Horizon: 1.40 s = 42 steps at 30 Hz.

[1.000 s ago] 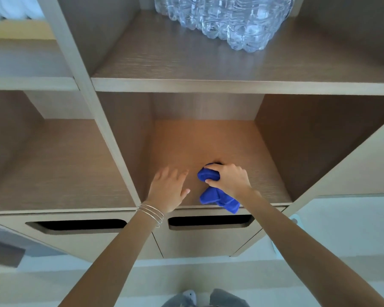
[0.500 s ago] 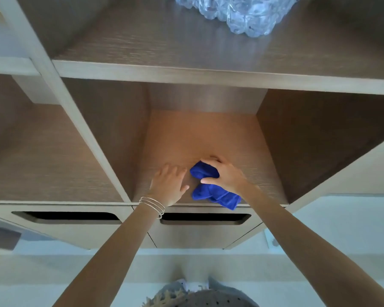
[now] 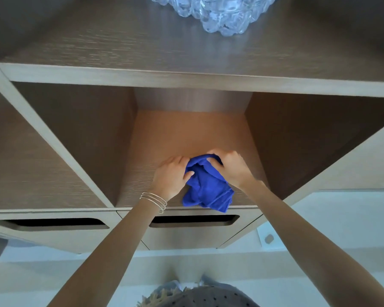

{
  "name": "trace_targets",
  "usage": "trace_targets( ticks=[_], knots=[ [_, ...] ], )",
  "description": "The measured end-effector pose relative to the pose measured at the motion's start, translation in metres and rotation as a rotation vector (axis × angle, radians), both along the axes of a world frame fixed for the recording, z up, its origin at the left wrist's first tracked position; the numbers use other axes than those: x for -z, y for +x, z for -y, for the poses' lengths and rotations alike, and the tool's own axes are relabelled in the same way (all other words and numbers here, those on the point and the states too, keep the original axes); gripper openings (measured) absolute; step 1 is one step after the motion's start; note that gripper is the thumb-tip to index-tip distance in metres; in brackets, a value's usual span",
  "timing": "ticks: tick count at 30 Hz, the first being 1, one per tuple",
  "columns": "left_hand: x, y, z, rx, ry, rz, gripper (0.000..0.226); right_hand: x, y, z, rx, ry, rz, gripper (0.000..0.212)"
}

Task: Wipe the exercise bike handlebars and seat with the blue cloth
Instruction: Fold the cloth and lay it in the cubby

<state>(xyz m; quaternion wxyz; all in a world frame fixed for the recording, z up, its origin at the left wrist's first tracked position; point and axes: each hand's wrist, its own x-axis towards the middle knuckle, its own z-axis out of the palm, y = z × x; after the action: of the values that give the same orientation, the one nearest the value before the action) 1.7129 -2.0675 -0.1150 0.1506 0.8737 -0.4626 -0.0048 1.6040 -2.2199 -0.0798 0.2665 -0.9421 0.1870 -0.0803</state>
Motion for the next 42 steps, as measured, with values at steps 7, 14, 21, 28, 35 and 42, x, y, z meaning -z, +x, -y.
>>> trace_targets(
  ticks=[7,14,21,28,35,42],
  knots=[
    [-0.015,0.002,0.009,-0.092,-0.028,-0.188,0.021,-0.024,-0.001,0.014,-0.129,0.154,0.141,0.022],
    [-0.039,0.015,0.018,-0.155,-0.160,-0.149,0.019,-0.043,-0.001,0.037,-0.061,-0.036,0.169,0.020],
    [-0.028,0.023,0.005,-0.130,0.045,-0.299,0.027,-0.045,-0.004,0.039,-0.040,-0.091,0.170,0.022],
    [-0.015,0.030,-0.011,-0.239,-0.037,-0.527,0.015,-0.040,-0.015,0.051,-0.026,-0.027,0.041,0.017],
    [-0.047,0.049,-0.016,-0.090,-0.019,-0.782,0.005,-0.059,-0.023,0.054,-0.260,0.451,-0.465,0.008],
    [-0.050,0.073,0.004,-0.164,0.166,-0.272,0.017,-0.020,0.005,0.064,0.021,0.232,-0.266,0.009]
  ],
)
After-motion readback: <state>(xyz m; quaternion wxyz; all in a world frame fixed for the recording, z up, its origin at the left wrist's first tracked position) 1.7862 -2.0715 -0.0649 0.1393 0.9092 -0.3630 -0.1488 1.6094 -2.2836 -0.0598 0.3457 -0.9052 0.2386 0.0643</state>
